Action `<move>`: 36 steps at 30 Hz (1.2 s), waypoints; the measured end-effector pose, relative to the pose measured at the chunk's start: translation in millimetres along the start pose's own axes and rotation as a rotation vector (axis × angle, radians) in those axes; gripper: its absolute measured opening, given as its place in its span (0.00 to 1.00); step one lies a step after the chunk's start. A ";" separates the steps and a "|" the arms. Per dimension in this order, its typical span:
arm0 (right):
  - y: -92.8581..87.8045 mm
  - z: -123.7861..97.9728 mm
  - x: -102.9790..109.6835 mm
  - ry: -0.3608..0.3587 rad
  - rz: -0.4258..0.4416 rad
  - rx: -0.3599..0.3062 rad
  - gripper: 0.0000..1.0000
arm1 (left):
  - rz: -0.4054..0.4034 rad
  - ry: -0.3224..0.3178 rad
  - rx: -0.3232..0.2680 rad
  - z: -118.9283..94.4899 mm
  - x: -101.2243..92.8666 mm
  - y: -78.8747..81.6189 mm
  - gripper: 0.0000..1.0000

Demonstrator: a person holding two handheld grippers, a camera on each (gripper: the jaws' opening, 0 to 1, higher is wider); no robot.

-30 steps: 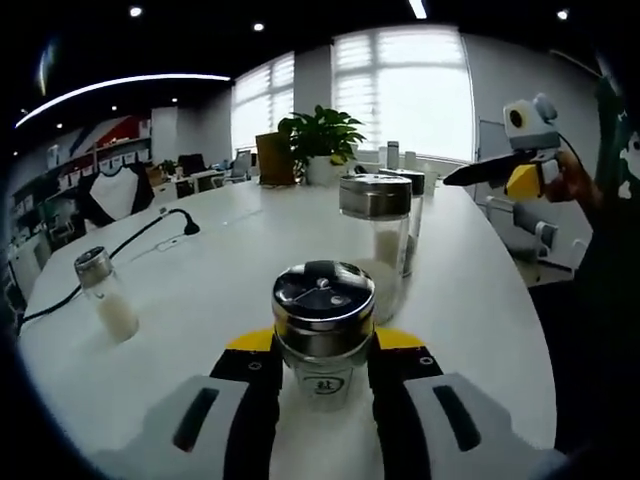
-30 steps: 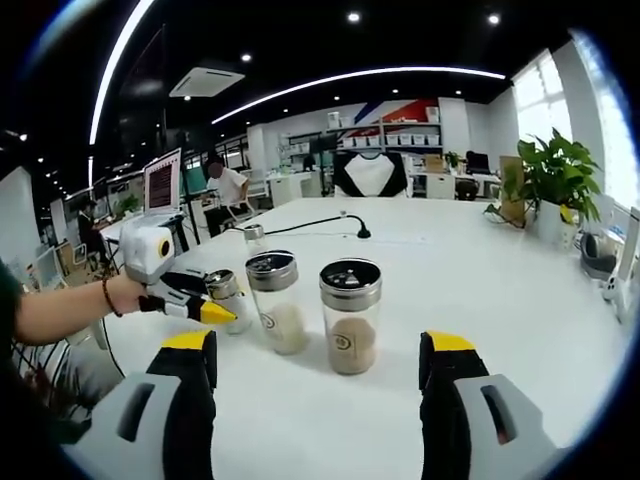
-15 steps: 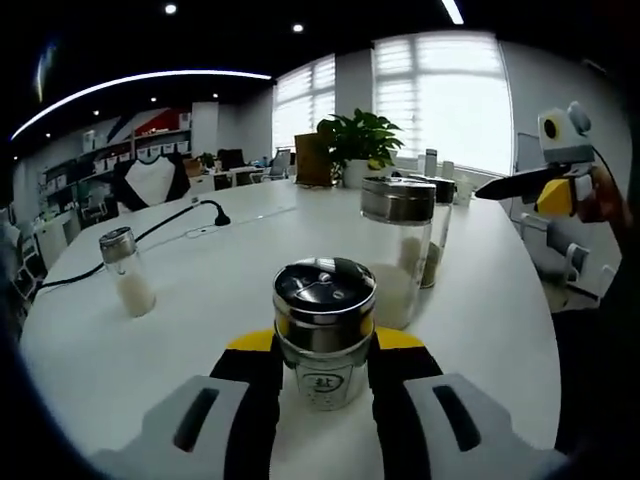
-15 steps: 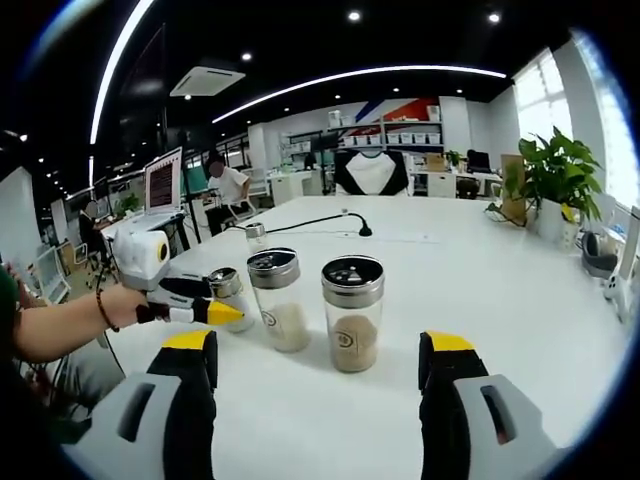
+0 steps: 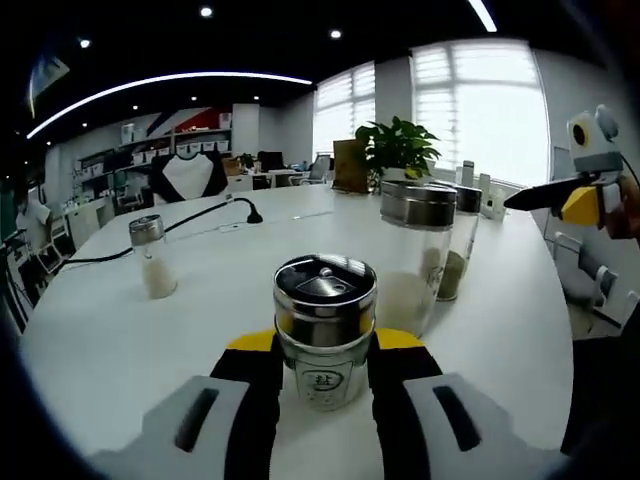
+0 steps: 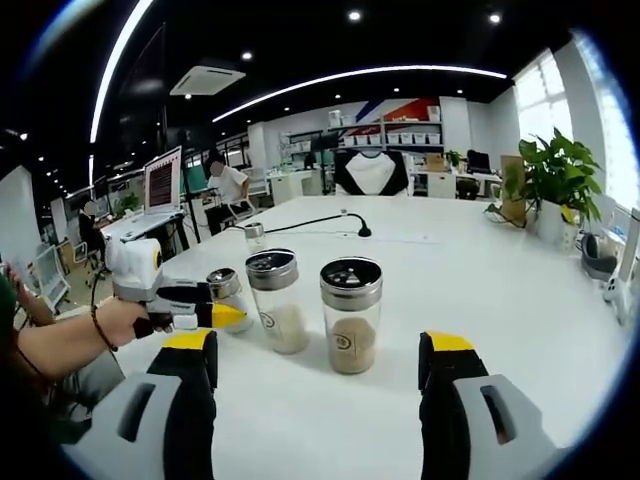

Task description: Rotate the seasoning bottle until the label or dispensing opening points toward the visible target arrow and the bottle remains upright within the marked orientation range

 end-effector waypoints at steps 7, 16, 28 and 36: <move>2.1 -1.6 2.3 0.001 -0.002 -0.004 0.84 | -0.045 0.114 -0.007 1.4 0.5 0.4 0.35; -1.0 -6.1 2.3 -0.005 0.004 -0.001 0.84 | -0.091 0.276 -0.033 0.9 -0.2 0.0 0.35; -3.2 -9.0 -1.6 -0.014 0.014 -0.001 0.84 | -0.119 0.413 -0.024 0.6 0.2 -1.1 0.35; -4.1 -8.4 -4.2 -0.016 0.017 0.001 0.83 | -0.127 0.432 -0.026 0.3 1.9 -1.8 0.35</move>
Point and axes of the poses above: the point that each gripper's makers call its tool centre point, and the gripper's own axes: z roughly forward along the fingers, x roughly to its left, y roughly out of its top, the point moved 2 cm from there along -z, roughly backward along the fingers, and after that the axes turned 6 degrees about -y, right-handed, at the moved point
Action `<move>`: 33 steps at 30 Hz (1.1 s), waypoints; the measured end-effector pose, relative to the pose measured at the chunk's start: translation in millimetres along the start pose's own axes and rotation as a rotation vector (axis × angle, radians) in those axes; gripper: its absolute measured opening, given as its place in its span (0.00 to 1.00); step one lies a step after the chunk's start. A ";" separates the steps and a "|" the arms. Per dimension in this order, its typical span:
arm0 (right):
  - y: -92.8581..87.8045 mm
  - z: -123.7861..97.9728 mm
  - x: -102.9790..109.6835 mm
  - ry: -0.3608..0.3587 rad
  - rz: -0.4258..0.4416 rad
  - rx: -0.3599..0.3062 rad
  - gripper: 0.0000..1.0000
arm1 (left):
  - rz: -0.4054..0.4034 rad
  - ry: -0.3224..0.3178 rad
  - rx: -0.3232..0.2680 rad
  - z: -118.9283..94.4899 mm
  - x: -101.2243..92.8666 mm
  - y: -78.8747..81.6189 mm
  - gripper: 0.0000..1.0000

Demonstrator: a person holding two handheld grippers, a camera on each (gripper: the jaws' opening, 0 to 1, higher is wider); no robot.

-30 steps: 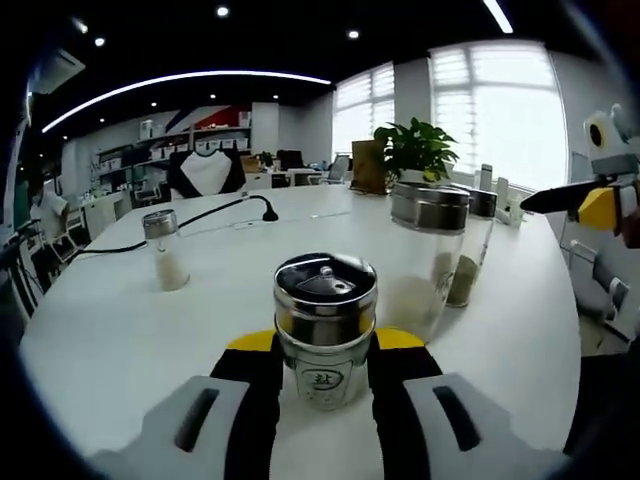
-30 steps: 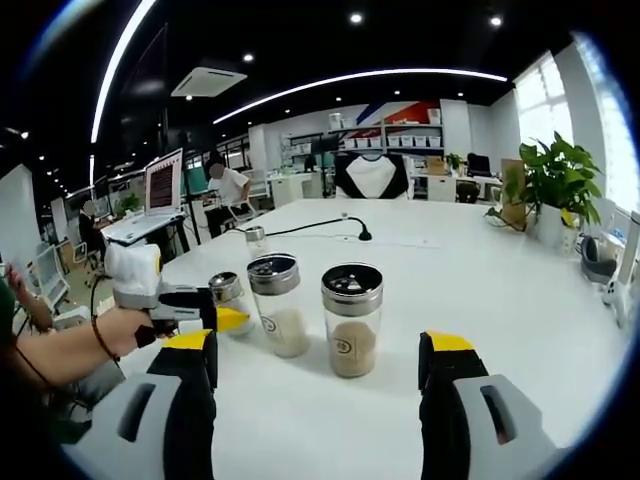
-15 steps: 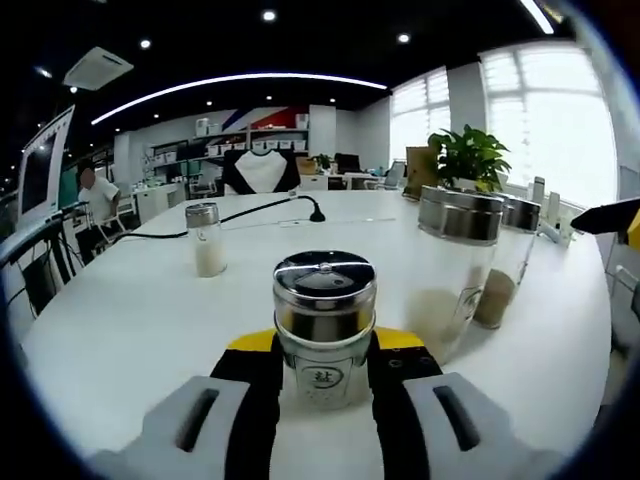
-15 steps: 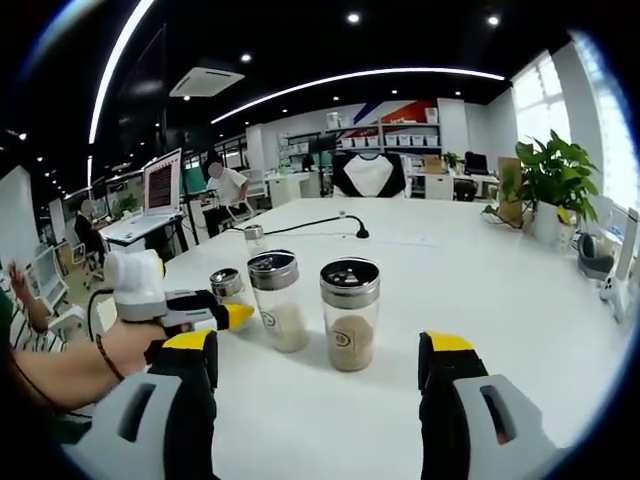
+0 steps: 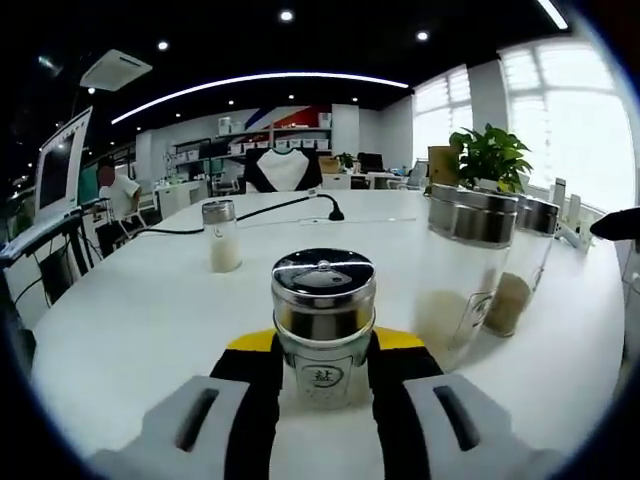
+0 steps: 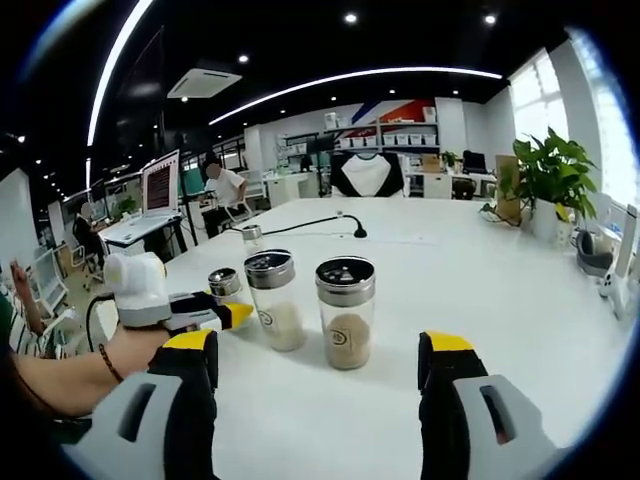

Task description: Rotate the seasoning bottle until the label or dispensing opening points toward the visible target arrow and the bottle remains upright within the marked orientation range

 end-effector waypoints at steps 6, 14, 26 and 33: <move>-1.8 0.8 -0.1 0.005 -0.002 0.012 0.83 | -0.077 -0.003 -0.009 -0.7 2.7 -5.7 0.60; -1.8 1.5 -1.1 0.000 -0.001 0.013 0.83 | 0.059 -0.101 -0.053 -14.9 3.1 6.9 0.61; 0.3 0.0 -3.4 -0.006 -0.004 0.008 0.83 | 0.092 -0.536 -0.082 -11.9 10.7 29.2 0.68; 1.4 0.3 -4.7 -0.009 -0.008 0.009 0.83 | 0.243 -0.771 -0.021 -14.8 10.2 24.0 0.65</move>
Point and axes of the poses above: the point that each gripper's makers call its tool centre point, and the gripper's own axes: z roughly forward along the fingers, x roughly to its left, y roughly out of its top, the point moved 2 cm from there along -z, roughly backward along the fingers, and after that the axes turned 6 degrees about -y, right-handed, at the moved point
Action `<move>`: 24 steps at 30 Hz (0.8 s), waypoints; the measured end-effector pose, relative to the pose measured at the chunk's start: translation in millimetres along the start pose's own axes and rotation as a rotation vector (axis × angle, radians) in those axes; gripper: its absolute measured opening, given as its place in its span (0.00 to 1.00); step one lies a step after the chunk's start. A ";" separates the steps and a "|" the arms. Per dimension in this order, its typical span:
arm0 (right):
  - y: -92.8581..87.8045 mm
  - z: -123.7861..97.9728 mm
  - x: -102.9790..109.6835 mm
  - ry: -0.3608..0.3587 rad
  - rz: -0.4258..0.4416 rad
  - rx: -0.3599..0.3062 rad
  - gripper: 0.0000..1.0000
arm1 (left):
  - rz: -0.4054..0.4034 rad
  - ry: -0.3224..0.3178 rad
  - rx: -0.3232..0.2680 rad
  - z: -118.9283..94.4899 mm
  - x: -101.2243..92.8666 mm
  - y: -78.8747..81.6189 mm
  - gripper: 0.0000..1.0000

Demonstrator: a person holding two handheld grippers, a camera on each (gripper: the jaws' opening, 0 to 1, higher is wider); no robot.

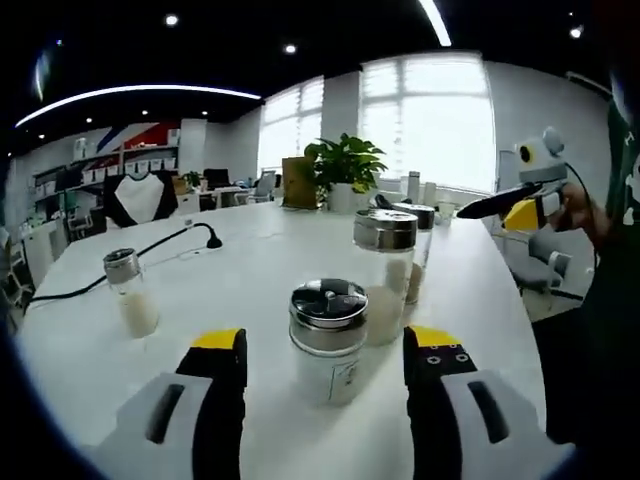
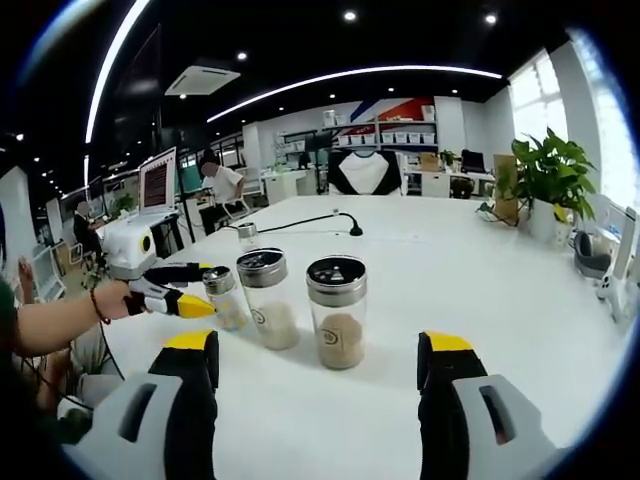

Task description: Rotate the seasoning bottle until the label or dispensing opening points toward the visible target arrow and the bottle remains upright within the marked orientation range

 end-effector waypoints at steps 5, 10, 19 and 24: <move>1.3 0.9 1.4 0.003 -0.002 0.000 0.83 | -0.078 -0.095 0.009 4.9 3.6 -1.9 0.68; 1.2 0.6 -0.1 -0.001 -0.009 0.002 0.83 | -0.051 -0.180 0.023 12.6 -2.9 -2.2 0.58; -1.2 0.7 -3.7 -0.011 -0.001 0.008 0.83 | 0.008 -0.214 0.053 20.0 -8.4 -5.6 0.35; -1.8 1.1 -4.6 -0.012 0.000 0.010 0.83 | 0.002 -0.197 0.059 24.0 -10.3 -8.0 0.35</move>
Point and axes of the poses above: the point that each gripper's makers call its tool centre point, and the gripper's own axes: z roughly forward along the fingers, x roughly to its left, y roughly out of its top, the point moved 2 cm from there along -z, roughly backward along the fingers, and after that the axes turned 6 degrees about -y, right-handed, at the moved point
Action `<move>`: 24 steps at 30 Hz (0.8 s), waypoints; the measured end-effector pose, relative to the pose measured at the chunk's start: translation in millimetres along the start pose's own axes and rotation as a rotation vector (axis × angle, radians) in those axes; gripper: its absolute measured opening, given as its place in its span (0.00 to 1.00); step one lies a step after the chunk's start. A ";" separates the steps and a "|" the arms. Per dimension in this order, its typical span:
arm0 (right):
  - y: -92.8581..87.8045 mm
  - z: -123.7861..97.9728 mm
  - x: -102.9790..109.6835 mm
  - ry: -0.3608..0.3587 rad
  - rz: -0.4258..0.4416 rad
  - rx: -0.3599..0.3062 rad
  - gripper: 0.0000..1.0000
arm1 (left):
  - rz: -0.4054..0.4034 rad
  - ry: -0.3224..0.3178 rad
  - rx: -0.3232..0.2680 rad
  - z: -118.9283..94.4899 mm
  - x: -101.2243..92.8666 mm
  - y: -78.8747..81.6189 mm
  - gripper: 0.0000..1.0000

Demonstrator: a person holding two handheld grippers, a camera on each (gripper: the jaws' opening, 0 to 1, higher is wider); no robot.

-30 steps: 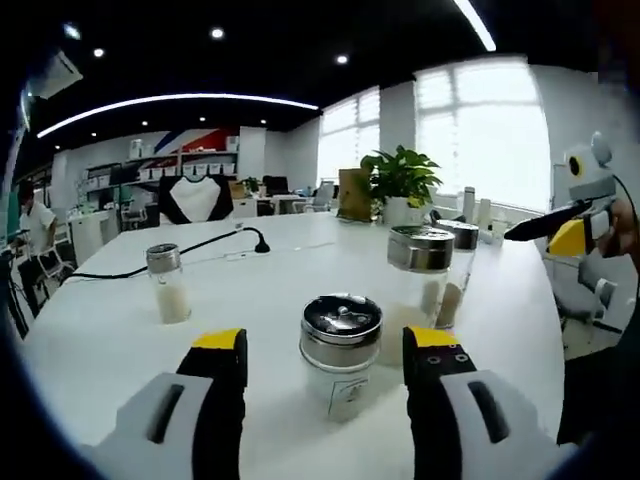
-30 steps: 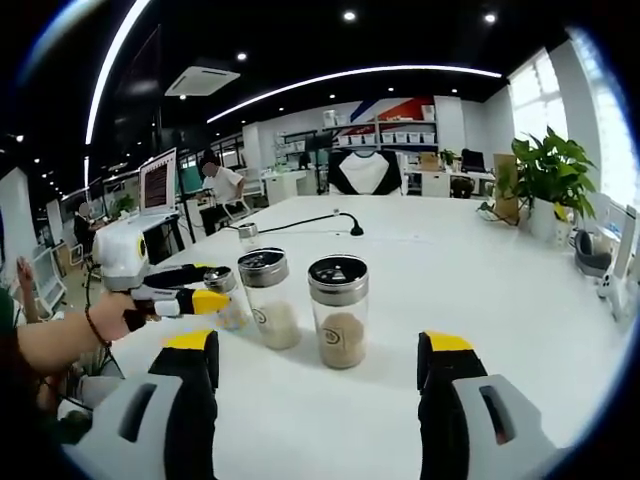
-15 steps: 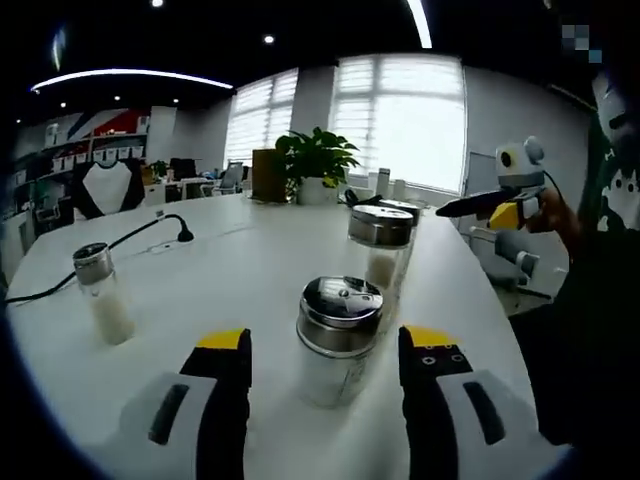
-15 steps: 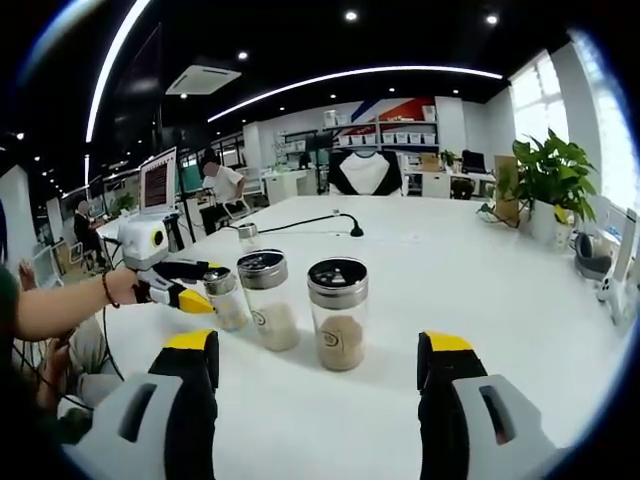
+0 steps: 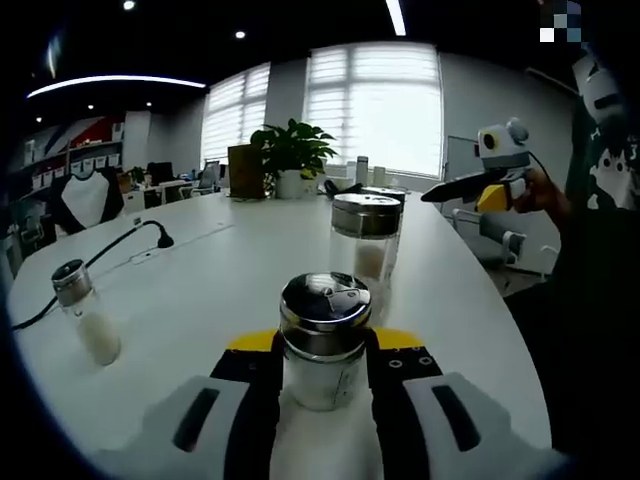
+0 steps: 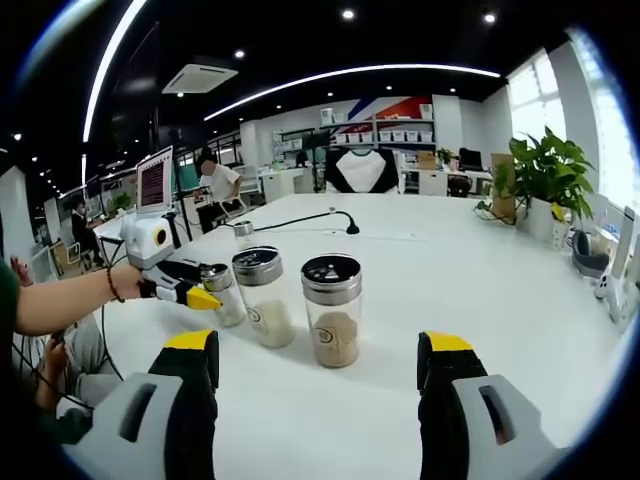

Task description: Rotate the seasoning bottle until the label or dispensing opening points toward the visible target arrow and the bottle remains upright within the marked orientation range

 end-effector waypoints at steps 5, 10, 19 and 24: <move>0.0 0.8 0.6 0.002 0.002 0.001 0.83 | -0.002 0.018 0.002 1.0 1.8 0.0 0.34; 0.5 0.7 1.2 0.002 0.002 0.000 0.83 | -0.005 0.033 -0.002 -1.3 3.8 0.7 0.34; 0.2 0.5 2.0 0.002 0.000 0.002 0.83 | -0.019 0.071 -0.015 -3.1 6.2 1.6 0.34; -0.2 0.1 2.0 0.002 0.001 0.002 0.83 | -0.029 0.095 -0.016 -4.0 5.7 2.0 0.34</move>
Point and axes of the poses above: the point that each gripper's makers call its tool centre point, and the gripper's own axes: z roughly forward along the fingers, x roughly to its left, y roughly out of its top, the point moved 2 cm from there along -z, roughly backward along the fingers, and after that the axes turned 6 degrees about -y, right-handed, at the moved point
